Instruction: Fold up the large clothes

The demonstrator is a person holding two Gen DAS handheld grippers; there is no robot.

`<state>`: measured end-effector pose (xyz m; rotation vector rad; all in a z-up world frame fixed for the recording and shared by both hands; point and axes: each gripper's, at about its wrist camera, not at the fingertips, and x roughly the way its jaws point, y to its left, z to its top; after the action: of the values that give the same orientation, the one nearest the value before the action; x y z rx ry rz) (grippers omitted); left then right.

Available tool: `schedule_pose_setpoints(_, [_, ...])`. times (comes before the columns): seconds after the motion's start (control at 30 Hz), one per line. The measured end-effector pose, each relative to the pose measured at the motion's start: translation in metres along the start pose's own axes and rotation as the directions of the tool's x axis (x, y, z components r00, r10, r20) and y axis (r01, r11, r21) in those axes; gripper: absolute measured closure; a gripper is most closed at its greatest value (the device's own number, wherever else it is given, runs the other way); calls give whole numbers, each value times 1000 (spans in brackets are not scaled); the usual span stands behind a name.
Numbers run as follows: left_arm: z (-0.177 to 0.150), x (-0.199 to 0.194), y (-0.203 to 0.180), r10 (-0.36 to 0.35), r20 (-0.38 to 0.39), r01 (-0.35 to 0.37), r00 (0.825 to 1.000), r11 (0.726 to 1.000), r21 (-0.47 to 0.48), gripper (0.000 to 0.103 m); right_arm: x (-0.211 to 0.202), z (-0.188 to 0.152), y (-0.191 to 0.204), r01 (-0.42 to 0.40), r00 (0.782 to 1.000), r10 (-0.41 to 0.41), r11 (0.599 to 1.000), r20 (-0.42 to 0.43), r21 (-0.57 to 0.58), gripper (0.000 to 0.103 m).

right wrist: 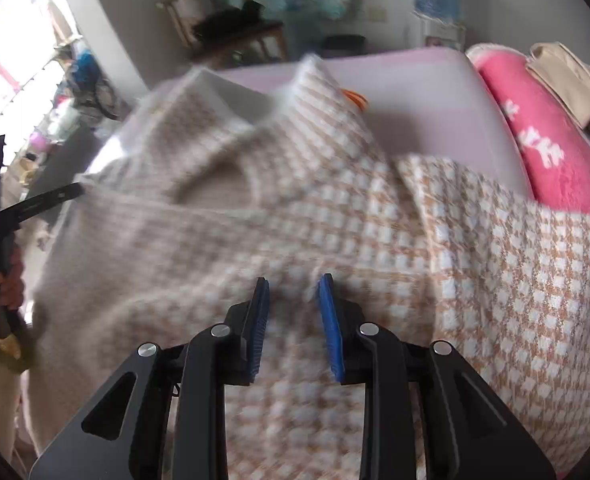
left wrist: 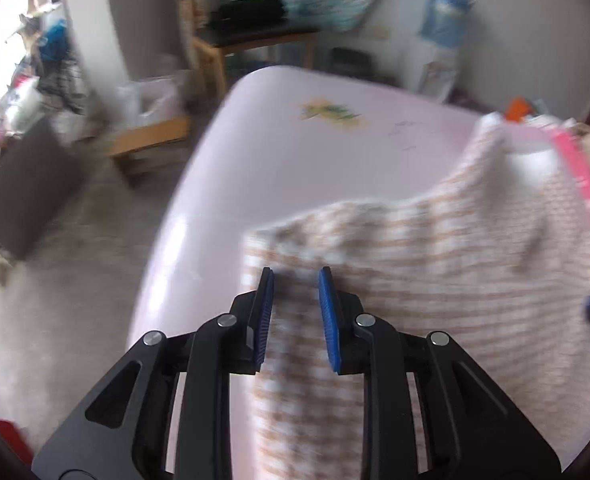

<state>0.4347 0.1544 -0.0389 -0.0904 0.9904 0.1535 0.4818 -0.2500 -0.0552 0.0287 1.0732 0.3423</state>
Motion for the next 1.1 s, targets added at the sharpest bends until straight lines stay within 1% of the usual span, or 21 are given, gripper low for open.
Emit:
schedule_pose_setpoints(0.03, [-3,2,5,27,4,-27,1000,1000,-8,77,-1,0,-5,-18,1000,18,1000,0,17,77])
schedule_pose_setpoints(0.07, [-4,0,11,31,5,-31,1000,999,-23,75,-5,0,-10,-18,1000,18,999,-3,45,77])
schedule_pose_setpoints(0.13, [-7,-11,24,0,17,1,1000,998,-64,76,-14,-2,-14,3,1000,-3,998,6,67,77])
schedule_pose_setpoints(0.2, [-10,-29,28,-30,42,33,999,997,-71,76,-24,-3,-9,5,1000,-7,999,23,53,76])
schedule_pose_setpoints(0.27, [-16,-51,22,-74,73,78,995,996,-46,74,-33,-6,9,-33,999,34,999,34,-9,75])
schedule_pose_setpoints(0.33, [-27,-69,5,-126,72,126,989,992,2,67,-37,-12,36,-56,997,61,994,49,-94,71])
schedule_pose_setpoints(0.43, [-49,-80,-26,-181,36,179,983,982,59,59,-27,-25,65,-31,999,38,983,38,-180,61])
schedule_pose_setpoints(0.47, [-59,-79,-38,-191,18,189,981,979,79,56,-19,-28,69,-18,1000,22,982,19,-187,61])
schedule_pose_setpoints(0.5, [-68,-75,-49,-185,3,184,983,978,101,55,-9,-31,71,7,1000,-8,982,-9,-188,61])
schedule_pose_setpoints(0.57, [-86,-66,-66,-143,-13,143,990,978,150,55,-5,-35,72,44,999,-43,980,9,-192,59])
schedule_pose_setpoints(0.6, [-92,-63,-71,-124,-17,125,992,978,168,55,-7,-35,74,61,998,-63,981,-4,-183,59])
schedule_pose_setpoints(0.63, [-97,-62,-74,-118,-9,117,993,977,178,55,-14,-34,76,68,998,-70,985,-3,-161,59])
schedule_pose_setpoints(0.67, [-101,-66,-78,-116,8,113,993,975,189,54,-23,-36,78,50,999,-49,987,11,-155,59])
schedule_pose_setpoints(0.7, [-105,-69,-81,-119,24,112,993,974,199,47,-31,-38,82,26,999,-21,987,33,-159,59])
schedule_pose_setpoints(0.73, [-109,-70,-83,-122,30,114,992,973,202,42,-35,-39,84,23,999,-16,986,45,-163,57])
schedule_pose_setpoints(0.77, [-111,-69,-85,-123,28,115,992,972,205,37,-35,-43,87,38,998,-30,985,50,-169,56])
schedule_pose_setpoints(0.83, [-117,-62,-88,-94,31,85,995,972,220,33,-20,-52,87,69,998,-68,982,7,-175,55])
schedule_pose_setpoints(0.9, [-116,-61,-86,-68,60,54,996,976,213,23,-16,-62,85,66,998,-63,986,29,-153,54])
schedule_pose_setpoints(0.97, [-116,-60,-82,-73,55,61,996,979,193,21,-23,-63,84,83,996,-80,988,26,-129,54])
schedule_pose_setpoints(1.03, [-115,-59,-80,-74,50,64,996,982,179,18,-37,-66,79,66,996,-60,993,60,-96,54])
schedule_pose_setpoints(1.1, [-117,-57,-81,-62,58,50,996,982,181,14,-42,-69,72,106,991,-99,991,86,-81,53])
